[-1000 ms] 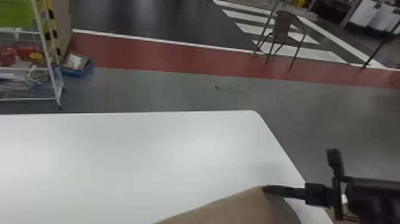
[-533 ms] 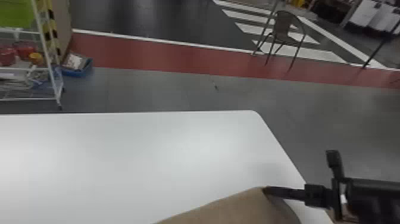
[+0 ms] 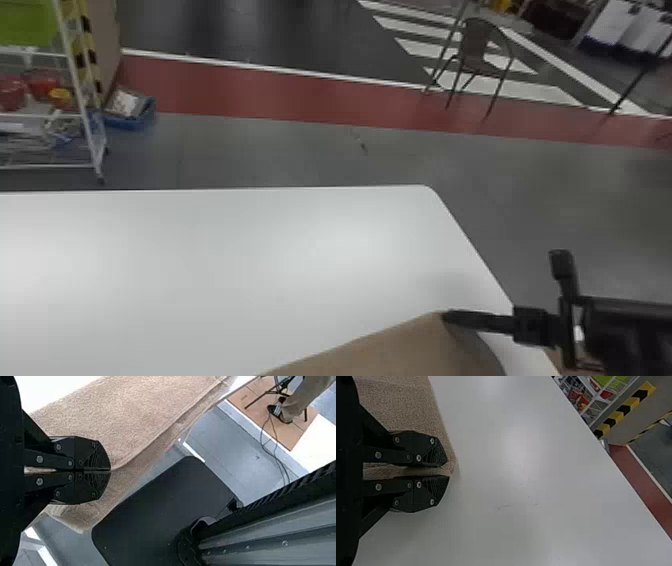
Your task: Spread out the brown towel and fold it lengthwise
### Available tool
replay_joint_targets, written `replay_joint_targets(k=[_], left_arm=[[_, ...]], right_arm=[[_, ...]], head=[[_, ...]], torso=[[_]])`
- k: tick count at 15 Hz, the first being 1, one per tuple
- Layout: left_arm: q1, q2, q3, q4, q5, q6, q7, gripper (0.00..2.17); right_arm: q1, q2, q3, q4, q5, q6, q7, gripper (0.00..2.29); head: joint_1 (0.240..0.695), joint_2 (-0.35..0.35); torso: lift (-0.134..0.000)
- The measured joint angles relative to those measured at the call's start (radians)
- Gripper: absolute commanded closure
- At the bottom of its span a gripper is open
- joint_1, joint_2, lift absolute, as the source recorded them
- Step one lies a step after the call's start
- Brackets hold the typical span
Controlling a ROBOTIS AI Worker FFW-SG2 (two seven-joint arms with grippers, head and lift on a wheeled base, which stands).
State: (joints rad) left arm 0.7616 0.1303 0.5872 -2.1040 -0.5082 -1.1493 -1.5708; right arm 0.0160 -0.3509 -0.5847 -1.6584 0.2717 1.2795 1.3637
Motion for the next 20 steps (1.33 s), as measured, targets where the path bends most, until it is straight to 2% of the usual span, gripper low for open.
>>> replay_joint_targets(k=[12, 14, 15, 17, 20], left_arm=[[0.037, 0.009, -0.024, -0.008, -0.042, 0.09, 0.0, 1.12], [0.037, 0.011, -0.026, 0.0, -0.044, 0.09, 0.0, 1.06], [0.036, 0.012, -0.027, 0.003, -0.044, 0.09, 0.0, 0.57], [0.035, 0.012, -0.027, 0.003, -0.041, 0.097, 0.0, 0.01], [0.031, 0.013, -0.026, -0.004, -0.039, 0.127, 0.0, 0.01]], right_arm=[[-0.01, -0.001, 0.012, 0.022, 0.0, -0.012, 0.0, 1.02], [-0.01, 0.001, 0.015, 0.022, 0.0, -0.014, 0.0, 1.02], [-0.01, 0.002, 0.015, 0.023, 0.0, -0.016, -0.001, 1.02], [-0.008, 0.003, 0.016, 0.025, 0.0, -0.023, -0.003, 1.02], [-0.007, 0.003, 0.016, 0.027, 0.0, -0.028, -0.008, 1.02]], head=[[0.695, -0.35], [0.695, -0.35], [0.695, -0.35], [0.695, -0.35], [0.695, -0.35]], torso=[[-0.122], [-0.122], [-0.122], [-0.122], [-0.122]])
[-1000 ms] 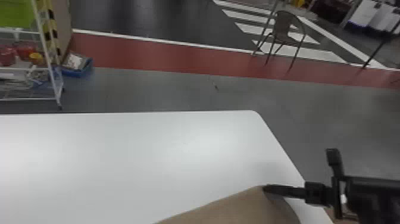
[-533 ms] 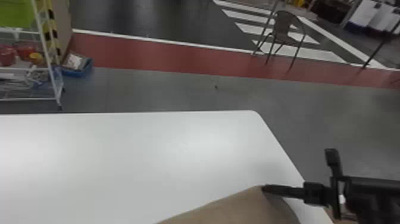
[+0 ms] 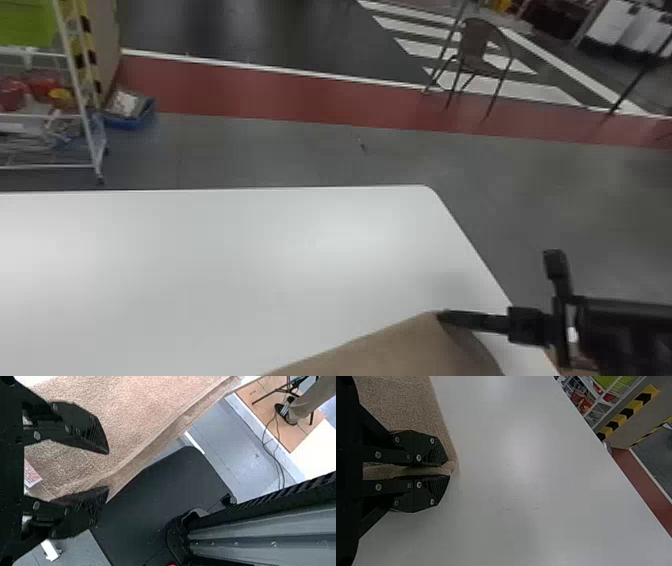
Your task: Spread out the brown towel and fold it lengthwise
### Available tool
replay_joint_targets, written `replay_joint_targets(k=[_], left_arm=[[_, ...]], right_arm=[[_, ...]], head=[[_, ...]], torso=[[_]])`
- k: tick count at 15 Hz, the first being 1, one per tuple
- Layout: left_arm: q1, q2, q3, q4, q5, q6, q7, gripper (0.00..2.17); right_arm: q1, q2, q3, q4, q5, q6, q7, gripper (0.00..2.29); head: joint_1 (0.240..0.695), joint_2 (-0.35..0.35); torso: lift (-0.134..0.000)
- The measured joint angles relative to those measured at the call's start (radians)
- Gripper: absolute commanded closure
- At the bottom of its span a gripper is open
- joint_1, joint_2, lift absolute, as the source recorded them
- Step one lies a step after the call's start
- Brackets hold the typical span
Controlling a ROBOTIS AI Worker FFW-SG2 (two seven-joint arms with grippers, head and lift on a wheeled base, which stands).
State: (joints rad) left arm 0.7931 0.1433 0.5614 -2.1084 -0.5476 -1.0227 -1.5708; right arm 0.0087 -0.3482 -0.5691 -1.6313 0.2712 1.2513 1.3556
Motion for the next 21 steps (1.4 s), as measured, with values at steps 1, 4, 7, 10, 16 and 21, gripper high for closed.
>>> replay_joint_targets(k=[1, 4, 7, 10, 16, 21], left_arm=[[-0.002, 0.002, 0.004, -0.006, -0.003, 0.019, 0.0, 0.01], [-0.009, 0.007, 0.048, -0.048, 0.014, 0.116, 0.0, 0.01], [-0.054, 0.005, 0.112, -0.049, 0.129, 0.192, 0.0, 0.01], [-0.153, 0.003, 0.121, 0.015, 0.181, 0.327, 0.0, 0.01], [-0.321, 0.112, -0.018, 0.158, 0.062, 0.723, 0.0, 0.06], [-0.314, 0.149, -0.046, 0.144, 0.051, 0.817, 0.0, 0.06]], right_arm=[[-0.001, 0.0, 0.0, 0.0, 0.0, 0.0, -0.001, 1.02], [-0.003, 0.0, 0.0, 0.0, 0.0, -0.001, -0.003, 1.02], [-0.004, 0.0, 0.002, 0.0, 0.0, -0.007, -0.004, 1.02], [-0.003, 0.003, 0.004, 0.001, 0.0, -0.012, -0.004, 1.02], [0.005, 0.005, -0.002, -0.001, 0.0, -0.018, -0.003, 1.02], [0.005, 0.005, -0.006, -0.002, 0.005, -0.019, -0.005, 1.02]], head=[[0.695, -0.35], [0.695, -0.35], [0.695, -0.321], [0.695, -0.264], [0.695, -0.198], [0.695, -0.194]], torso=[[-0.122], [-0.122], [-0.122], [-0.122], [-0.122], [-0.122]])
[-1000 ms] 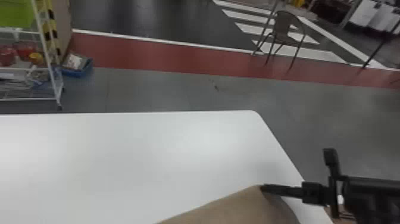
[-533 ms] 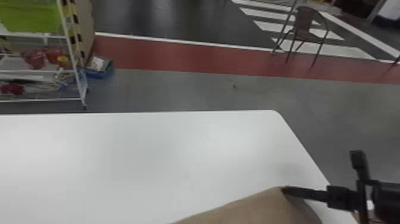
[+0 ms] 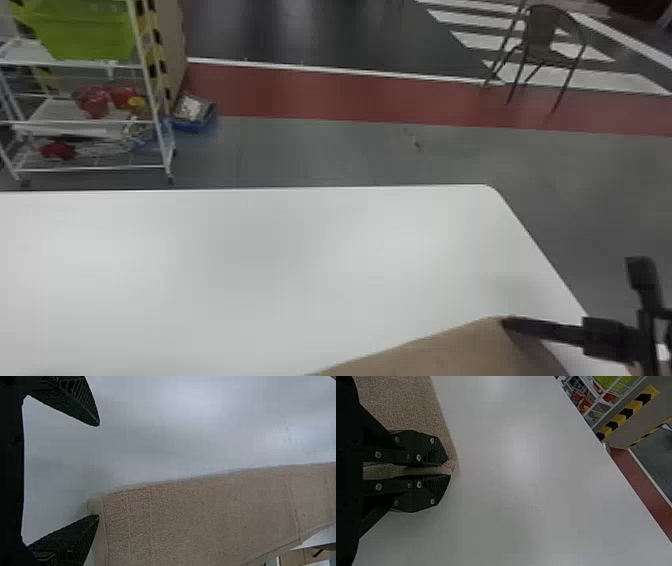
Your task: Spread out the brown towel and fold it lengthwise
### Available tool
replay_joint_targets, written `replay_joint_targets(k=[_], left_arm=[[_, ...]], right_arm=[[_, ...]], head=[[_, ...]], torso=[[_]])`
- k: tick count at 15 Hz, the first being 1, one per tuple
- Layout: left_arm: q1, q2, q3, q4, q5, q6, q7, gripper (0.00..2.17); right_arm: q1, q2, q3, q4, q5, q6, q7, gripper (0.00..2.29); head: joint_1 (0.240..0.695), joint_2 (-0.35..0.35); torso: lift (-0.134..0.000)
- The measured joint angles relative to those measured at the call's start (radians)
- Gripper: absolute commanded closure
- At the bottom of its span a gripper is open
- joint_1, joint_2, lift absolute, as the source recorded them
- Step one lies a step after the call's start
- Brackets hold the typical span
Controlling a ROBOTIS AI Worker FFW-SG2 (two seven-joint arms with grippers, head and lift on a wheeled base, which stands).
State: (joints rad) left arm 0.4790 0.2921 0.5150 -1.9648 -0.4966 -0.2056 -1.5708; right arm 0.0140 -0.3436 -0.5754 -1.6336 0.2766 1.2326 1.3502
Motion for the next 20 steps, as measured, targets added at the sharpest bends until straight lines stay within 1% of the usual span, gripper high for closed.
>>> replay_joint_targets(k=[2, 6, 8, 10, 12, 14, 15, 16, 18, 19, 20], left_arm=[[0.033, 0.01, 0.003, -0.049, 0.012, 0.034, 0.0, 0.05], [0.078, 0.018, 0.004, -0.112, 0.032, 0.138, 0.0, 0.05], [0.083, 0.022, -0.024, -0.1, 0.032, 0.153, 0.0, 0.05], [0.082, 0.036, -0.07, -0.076, 0.022, 0.171, 0.0, 0.09], [0.065, 0.049, -0.113, -0.039, -0.008, 0.197, 0.0, 0.15], [0.042, 0.068, -0.141, 0.0, -0.026, 0.22, 0.0, 0.3], [0.039, 0.08, -0.15, 0.01, -0.027, 0.234, 0.0, 0.42], [0.039, 0.092, -0.157, 0.014, -0.028, 0.25, 0.0, 0.5], [0.047, 0.106, -0.161, 0.007, -0.02, 0.261, 0.0, 0.51], [0.053, 0.111, -0.158, 0.001, -0.011, 0.259, 0.0, 0.59], [0.058, 0.115, -0.154, -0.004, 0.001, 0.253, 0.0, 0.78]], right_arm=[[-0.001, 0.0, 0.005, 0.0, 0.004, -0.002, -0.007, 1.02], [-0.003, -0.001, 0.009, 0.003, 0.009, -0.018, -0.009, 1.02], [-0.003, 0.0, 0.011, 0.004, 0.009, -0.021, -0.01, 1.02], [-0.003, -0.001, 0.009, 0.005, 0.01, -0.022, -0.01, 1.02], [0.0, -0.004, 0.006, 0.005, 0.009, -0.026, -0.01, 1.02], [0.004, -0.004, 0.004, 0.005, 0.008, -0.028, -0.009, 1.02], [0.005, -0.004, 0.003, 0.005, 0.007, -0.029, -0.009, 1.02], [0.006, -0.004, 0.001, 0.006, 0.007, -0.032, -0.009, 1.02], [0.006, -0.004, 0.001, 0.006, 0.007, -0.035, -0.009, 1.02], [0.006, -0.004, 0.002, 0.007, 0.007, -0.036, -0.01, 1.02], [0.005, -0.003, 0.005, 0.009, 0.007, -0.037, -0.013, 1.02]], head=[[0.695, -0.198], [0.695, -0.204], [0.695, -0.219], [0.695, -0.239], [0.695, -0.255], [0.695, -0.25], [0.695, -0.248], [0.695, -0.246], [0.695, -0.244], [0.695, -0.244], [0.695, -0.244]], torso=[[-0.122], [-0.122], [-0.122], [-0.122], [-0.122], [-0.122], [-0.122], [-0.122], [-0.122], [-0.122], [-0.122]])
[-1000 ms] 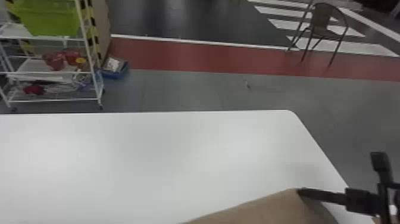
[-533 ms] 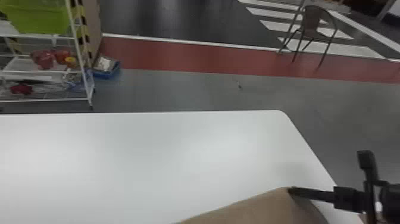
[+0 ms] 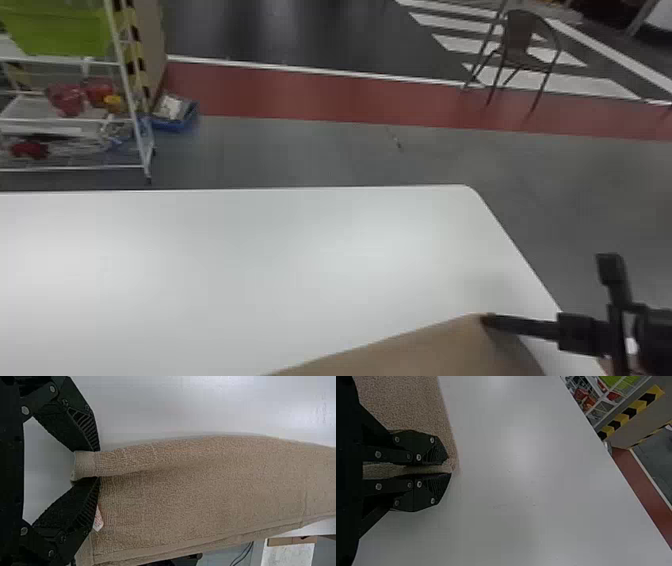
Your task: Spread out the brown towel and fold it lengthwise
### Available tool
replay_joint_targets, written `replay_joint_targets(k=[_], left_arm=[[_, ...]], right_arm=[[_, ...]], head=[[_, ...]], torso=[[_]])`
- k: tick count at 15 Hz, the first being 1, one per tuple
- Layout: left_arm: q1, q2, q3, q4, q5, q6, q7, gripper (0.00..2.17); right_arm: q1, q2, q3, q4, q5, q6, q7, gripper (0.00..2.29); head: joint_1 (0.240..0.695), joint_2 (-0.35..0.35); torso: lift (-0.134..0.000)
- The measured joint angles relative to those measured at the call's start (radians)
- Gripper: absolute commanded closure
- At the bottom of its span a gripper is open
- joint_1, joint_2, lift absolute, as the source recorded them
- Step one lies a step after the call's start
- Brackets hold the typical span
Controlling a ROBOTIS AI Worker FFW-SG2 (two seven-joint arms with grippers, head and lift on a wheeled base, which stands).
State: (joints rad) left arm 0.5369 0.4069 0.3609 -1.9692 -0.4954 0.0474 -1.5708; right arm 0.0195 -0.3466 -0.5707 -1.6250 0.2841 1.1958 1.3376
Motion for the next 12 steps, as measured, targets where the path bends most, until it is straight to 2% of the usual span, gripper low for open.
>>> replay_joint_targets(k=[2, 5, 12], left_arm=[[0.003, 0.005, 0.013, -0.008, 0.024, -0.035, 0.0, 0.78], [-0.019, -0.005, 0.033, -0.013, 0.037, -0.07, 0.0, 0.78], [-0.137, -0.009, 0.052, -0.02, 0.063, -0.058, 0.0, 0.78]], right_arm=[[-0.003, 0.002, 0.004, 0.003, 0.001, -0.004, -0.007, 1.02], [-0.01, 0.003, -0.004, 0.004, -0.015, -0.013, -0.018, 1.02], [0.001, 0.002, -0.04, 0.007, -0.057, -0.012, -0.008, 1.02]], head=[[0.695, -0.244], [0.695, -0.239], [0.695, -0.219]], torso=[[-0.122], [-0.122], [-0.122]])
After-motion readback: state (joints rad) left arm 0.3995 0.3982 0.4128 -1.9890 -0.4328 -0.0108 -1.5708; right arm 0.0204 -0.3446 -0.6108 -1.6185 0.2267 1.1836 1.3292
